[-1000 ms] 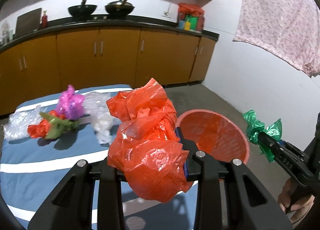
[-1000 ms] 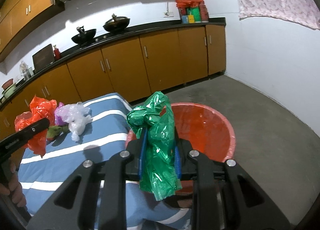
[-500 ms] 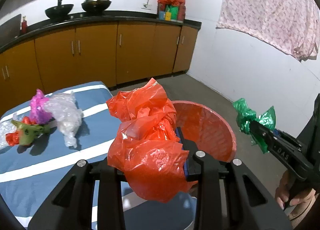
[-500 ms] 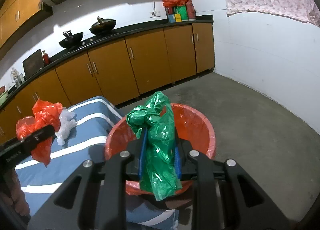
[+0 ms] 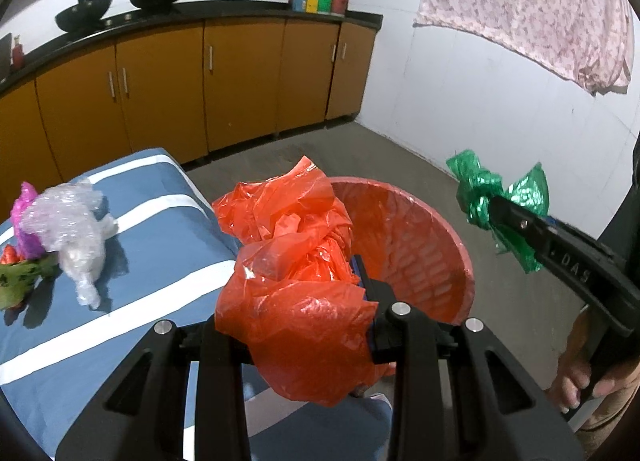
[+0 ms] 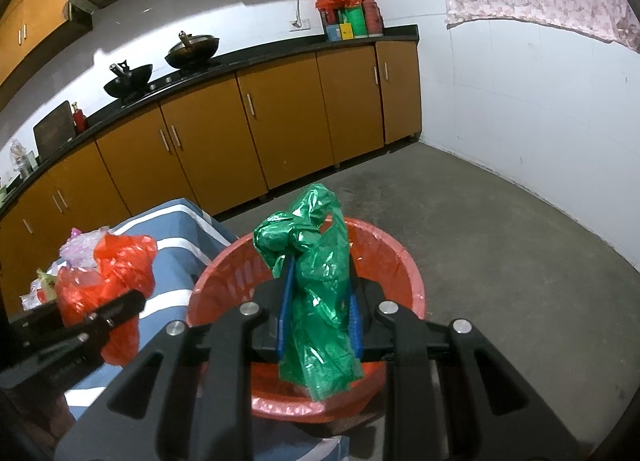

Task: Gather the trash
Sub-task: 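Carry green bag and red bag toward the basket with both tools, then open right tool over basket dropping green bag while left tool drops red bag, then move both open tools back to the bags on the table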

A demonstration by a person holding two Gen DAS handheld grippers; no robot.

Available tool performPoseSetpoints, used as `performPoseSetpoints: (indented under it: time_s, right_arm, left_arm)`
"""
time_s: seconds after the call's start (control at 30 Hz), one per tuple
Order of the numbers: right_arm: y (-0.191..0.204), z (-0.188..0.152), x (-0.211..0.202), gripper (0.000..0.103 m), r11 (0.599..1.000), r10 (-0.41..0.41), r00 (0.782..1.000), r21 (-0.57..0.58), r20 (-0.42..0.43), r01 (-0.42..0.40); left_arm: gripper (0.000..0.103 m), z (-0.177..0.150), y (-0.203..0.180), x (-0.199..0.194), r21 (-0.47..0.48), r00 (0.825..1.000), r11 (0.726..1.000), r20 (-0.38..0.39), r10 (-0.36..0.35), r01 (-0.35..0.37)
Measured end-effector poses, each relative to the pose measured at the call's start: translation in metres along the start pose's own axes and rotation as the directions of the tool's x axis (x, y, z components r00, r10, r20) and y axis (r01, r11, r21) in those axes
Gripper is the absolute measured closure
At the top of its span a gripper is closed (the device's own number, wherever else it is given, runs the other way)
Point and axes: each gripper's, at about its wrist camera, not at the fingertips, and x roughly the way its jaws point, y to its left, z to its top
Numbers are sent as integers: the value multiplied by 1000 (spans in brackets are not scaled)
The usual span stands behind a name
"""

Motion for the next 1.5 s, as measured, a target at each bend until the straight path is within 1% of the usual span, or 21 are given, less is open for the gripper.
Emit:
performPoseSetpoints:
  time_s: [0.33, 0.37, 0.4, 0.47, 0.5, 0.57, 0.63, 0.67, 0.8, 0.9, 1.0, 1.07, 1.1, 1.2, 1.23, 1.27, 1.37, 1.47, 1.5]
  right_arm:
    - [-7, 6, 27, 79, 1000, 0, 1000, -9, -18, 0]
    - [-7, 7, 29, 78, 1000, 0, 1000, -7, -19, 0]
    - [-9, 7, 31, 76, 1000, 2, 1000, -3, -19, -2]
    - [-11, 8, 33, 76, 1000, 8, 1000, 5, -16, -8]
    - [-12, 8, 34, 74, 1000, 10, 1000, 7, -15, -10]
    - [-13, 8, 36, 65, 1000, 17, 1000, 9, -12, -17]
    - [-12, 9, 35, 58, 1000, 20, 1000, 7, -8, -20]
    - [-11, 8, 35, 55, 1000, 18, 1000, 4, -6, -18]
    - [-13, 6, 32, 52, 1000, 4, 1000, -5, -1, -4]
    - [-11, 6, 28, 48, 1000, -6, 1000, -10, 5, 6]
    - [-8, 7, 25, 46, 1000, -12, 1000, -22, 10, 12]
    - [-3, 7, 22, 45, 1000, -6, 1000, -29, 11, 6]
    - [-2, 8, 22, 44, 1000, 0, 1000, -31, 11, 0]
    - [15, 8, 23, 44, 998, 31, 1000, -51, 5, -30]
    - [22, 8, 23, 44, 997, 42, 999, -59, 2, -42]
    - [30, 8, 23, 43, 996, 55, 998, -68, -1, -55]
    - [62, 5, 25, 43, 989, 107, 994, -103, -16, -108]
    - [100, -2, 29, 41, 977, 163, 986, -136, -39, -167]
    - [115, -5, 31, 41, 971, 184, 981, -147, -52, -190]
  left_arm:
    - [70, 6, -10, 32, 36, 999, 999, -45, -19, 20]
    - [70, 6, -10, 35, 38, 999, 999, -46, -20, 21]
    - [69, 7, -10, 36, 40, 999, 999, -46, -22, 23]
    - [62, 7, -13, 40, 45, 999, 999, -49, -24, 27]
    - [60, 7, -13, 42, 48, 998, 998, -51, -24, 27]
    - [51, 7, -13, 44, 49, 998, 999, -52, -20, 23]
    - [45, 5, -9, 45, 37, 998, 999, -51, -21, 22]
    - [43, 4, -7, 44, 30, 999, 999, -51, -19, 21]
    - [41, 2, 3, 42, -13, 998, 1000, -53, -13, 12]
    - [40, -1, 16, 35, -44, 999, 999, -46, 1, -3]
    - [36, -6, 31, 20, -56, 999, 998, -23, 38, -39]
    - [32, -11, 42, 8, -65, 998, 996, -2, 67, -67]
    - [32, -14, 50, -1, -70, 996, 994, 12, 84, -83]
    - [30, -24, 71, -25, -86, 989, 987, 48, 142, -137]
    - [26, -29, 79, -33, -95, 985, 983, 59, 164, -158]
    - [23, -34, 88, -41, -107, 980, 978, 70, 188, -180]
    - [22, -51, 116, -65, -146, 959, 955, 86, 271, -257]
    - [20, -66, 150, -85, -194, 931, 922, 80, 356, -336]
    - [19, -72, 164, -93, -214, 918, 906, 76, 389, -366]
